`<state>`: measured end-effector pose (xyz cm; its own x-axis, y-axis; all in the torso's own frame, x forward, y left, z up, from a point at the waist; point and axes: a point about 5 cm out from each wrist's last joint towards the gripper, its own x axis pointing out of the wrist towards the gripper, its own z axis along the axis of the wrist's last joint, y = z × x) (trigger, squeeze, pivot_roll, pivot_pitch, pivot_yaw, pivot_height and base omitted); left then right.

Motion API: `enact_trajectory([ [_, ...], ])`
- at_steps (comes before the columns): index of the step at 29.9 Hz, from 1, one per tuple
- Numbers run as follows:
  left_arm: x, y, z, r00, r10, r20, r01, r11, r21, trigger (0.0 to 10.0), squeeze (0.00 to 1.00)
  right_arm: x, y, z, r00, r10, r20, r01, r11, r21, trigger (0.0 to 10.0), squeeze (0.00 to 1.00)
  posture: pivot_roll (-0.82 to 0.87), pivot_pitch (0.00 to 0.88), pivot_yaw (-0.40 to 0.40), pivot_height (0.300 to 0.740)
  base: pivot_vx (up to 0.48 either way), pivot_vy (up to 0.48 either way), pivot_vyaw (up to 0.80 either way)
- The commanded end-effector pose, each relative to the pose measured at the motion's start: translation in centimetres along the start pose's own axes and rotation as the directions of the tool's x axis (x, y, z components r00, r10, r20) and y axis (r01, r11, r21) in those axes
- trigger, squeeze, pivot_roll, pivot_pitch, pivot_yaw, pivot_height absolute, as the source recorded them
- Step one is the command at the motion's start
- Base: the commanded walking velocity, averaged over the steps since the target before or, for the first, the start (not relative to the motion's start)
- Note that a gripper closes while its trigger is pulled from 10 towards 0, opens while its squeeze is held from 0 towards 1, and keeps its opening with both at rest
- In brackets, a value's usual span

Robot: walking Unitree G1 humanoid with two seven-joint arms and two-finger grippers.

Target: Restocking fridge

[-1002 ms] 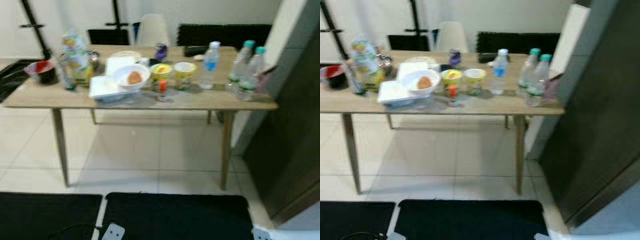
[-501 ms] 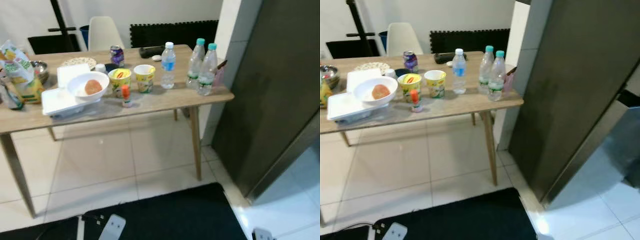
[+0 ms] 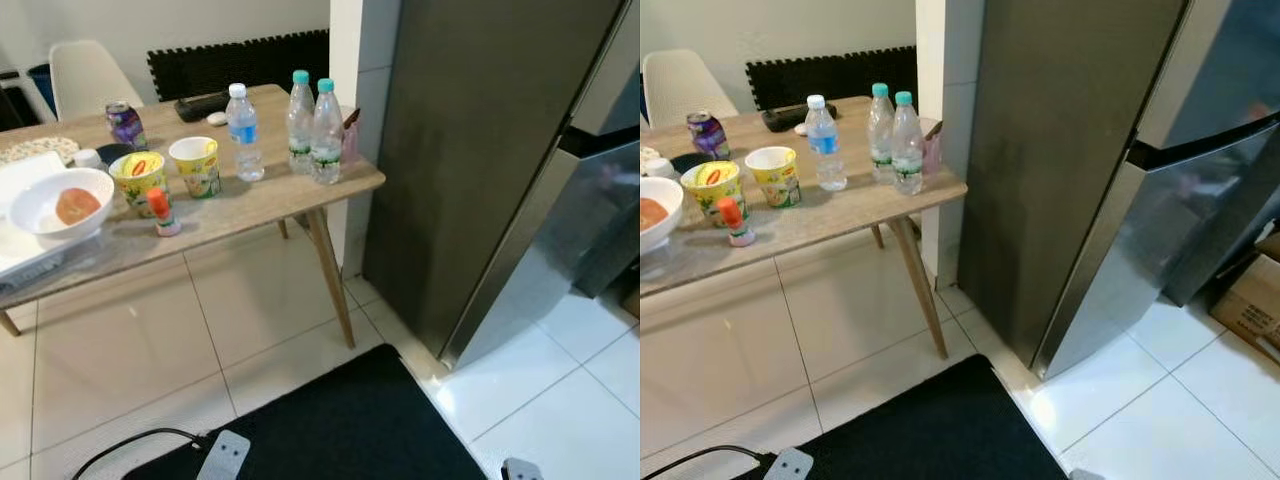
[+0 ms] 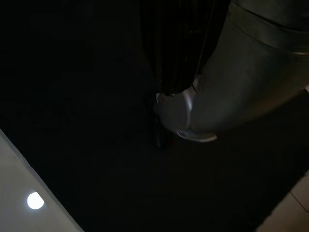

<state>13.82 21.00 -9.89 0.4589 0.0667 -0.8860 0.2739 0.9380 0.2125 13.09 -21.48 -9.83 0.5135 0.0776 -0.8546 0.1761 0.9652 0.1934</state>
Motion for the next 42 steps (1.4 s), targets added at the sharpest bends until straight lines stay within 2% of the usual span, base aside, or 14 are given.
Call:
enact_trajectory([
  [1, -0.1, 0.0, -0.6, 1.000, 0.003, -0.023, -0.003, 1.000, -0.012, 10.0, 0.00, 0.0, 0.0, 0.1, 1.000, -0.008, 0.011, 0.008, 1.000, 0.002, 10.0, 0.00, -0.03, 0.018, 0.001, 0.740, 0.000, 0.000, 0.00],
  [7, 0.0, 0.7, -0.3, 0.999, 0.027, -0.017, -0.028, 0.999, -0.040, 10.0, 0.00, 0.2, 0.0, 1.1, 0.998, -0.025, 0.052, 0.022, 0.998, 0.050, 10.0, 0.00, -0.04, 0.016, -0.003, 0.740, 0.000, 0.000, 0.00],
  [9, 0.0, 1.1, -0.1, 0.999, 0.049, -0.019, -0.050, 0.994, -0.093, 10.0, 0.00, 0.1, -0.2, 1.4, 0.998, -0.026, 0.058, 0.024, 0.999, 0.033, 10.0, 0.00, -0.05, 0.005, 0.015, 0.740, 0.000, 0.000, 0.00],
  [13, 0.0, 0.7, 0.0, 0.999, 0.036, -0.018, -0.037, 0.996, -0.083, 10.0, 0.00, 0.0, -0.6, 1.4, 0.997, -0.051, 0.054, 0.049, 0.998, 0.033, 10.0, 0.00, -0.06, 0.007, 0.044, 0.740, 0.000, 0.000, 0.00],
  [17, 0.1, 0.1, 0.6, 1.000, 0.012, -0.006, -0.013, 0.998, -0.067, 10.0, 0.00, 0.0, -0.6, 1.1, 0.998, -0.059, 0.037, 0.059, 0.998, 0.011, 10.0, 0.00, -0.04, 0.000, 0.032, 0.740, 0.000, 0.000, 0.00],
  [18, 0.3, 0.4, 1.7, 0.999, 0.031, 0.023, -0.028, 0.993, -0.118, 10.0, 0.00, 0.2, -0.2, 1.4, 0.998, -0.053, 0.031, 0.053, 0.999, -0.012, 10.0, 0.00, -0.02, 0.000, 0.014, 0.740, 0.000, 0.000, 0.00],
  [19, 0.3, 0.4, 1.7, 0.999, 0.031, 0.023, -0.028, 0.993, -0.118, 10.0, 0.00, 0.2, -0.2, 1.4, 0.998, -0.053, 0.031, 0.053, 0.999, -0.012, 10.0, 0.00, -0.02, 0.000, 0.014, 0.740, 0.000, 0.000, 0.00],
  [21, 0.4, 0.8, 2.4, 0.998, 0.047, 0.037, -0.041, 0.987, -0.153, 10.0, 0.00, 0.5, 0.6, 1.8, 0.999, -0.037, 0.023, 0.039, 0.996, -0.076, 10.0, 0.00, -0.02, 0.000, 0.016, 0.740, 0.000, 0.000, 0.00],
  [24, 0.4, 0.7, 2.5, 0.999, 0.040, 0.033, -0.036, 0.991, -0.131, 10.0, 0.00, 0.8, 1.3, 2.9, 0.999, -0.027, 0.043, 0.031, 0.995, -0.094, 10.0, 0.00, -0.02, 0.000, 0.024, 0.740, 0.000, 0.000, 0.00],
  [26, 0.4, 0.9, 2.6, 0.998, 0.049, 0.029, -0.044, 0.987, -0.152, 10.0, 0.00, 1.0, 1.6, 3.8, 0.998, -0.024, 0.059, 0.029, 0.995, -0.096, 10.0, 0.00, -0.01, 0.000, 0.022, 0.740, 0.000, 0.000, 0.00],
  [30, 0.5, 0.9, 3.3, 0.998, 0.048, 0.041, -0.041, 0.988, -0.146, 10.0, 0.00, 1.4, 2.7, 4.2, 0.999, 0.005, 0.046, 0.003, 0.985, -0.173, 10.0, 0.00, -0.02, 0.000, 0.014, 0.740, 0.000, 0.000, 0.00],
  [32, 0.5, 0.9, 3.3, 0.998, 0.048, 0.041, -0.041, 0.988, -0.146, 10.0, 0.00, 1.4, 2.7, 4.2, 0.999, 0.005, 0.046, 0.003, 0.985, -0.173, 10.0, 0.00, -0.02, 0.000, 0.014, 0.740, 0.000, 0.000, 0.00],
  [34, 0.5, 0.8, 3.4, 0.999, 0.040, 0.033, -0.035, 0.992, -0.121, 10.0, 0.00, 1.5, 3.3, 4.3, 0.999, 0.029, 0.039, -0.020, 0.975, -0.222, 10.0, 0.00, -0.02, 0.000, 0.021, 0.740, 0.000, 0.000, 0.00],
  [42, 0.5, 0.2, 3.1, 1.000, 0.016, 0.027, -0.014, 0.995, -0.103, 10.0, 0.00, 1.4, 3.2, 2.8, 1.000, 0.013, 0.000, -0.013, 0.974, -0.228, 10.0, 0.00, -0.03, 0.000, 0.032, 0.740, 0.000, 0.000, 0.00],
])
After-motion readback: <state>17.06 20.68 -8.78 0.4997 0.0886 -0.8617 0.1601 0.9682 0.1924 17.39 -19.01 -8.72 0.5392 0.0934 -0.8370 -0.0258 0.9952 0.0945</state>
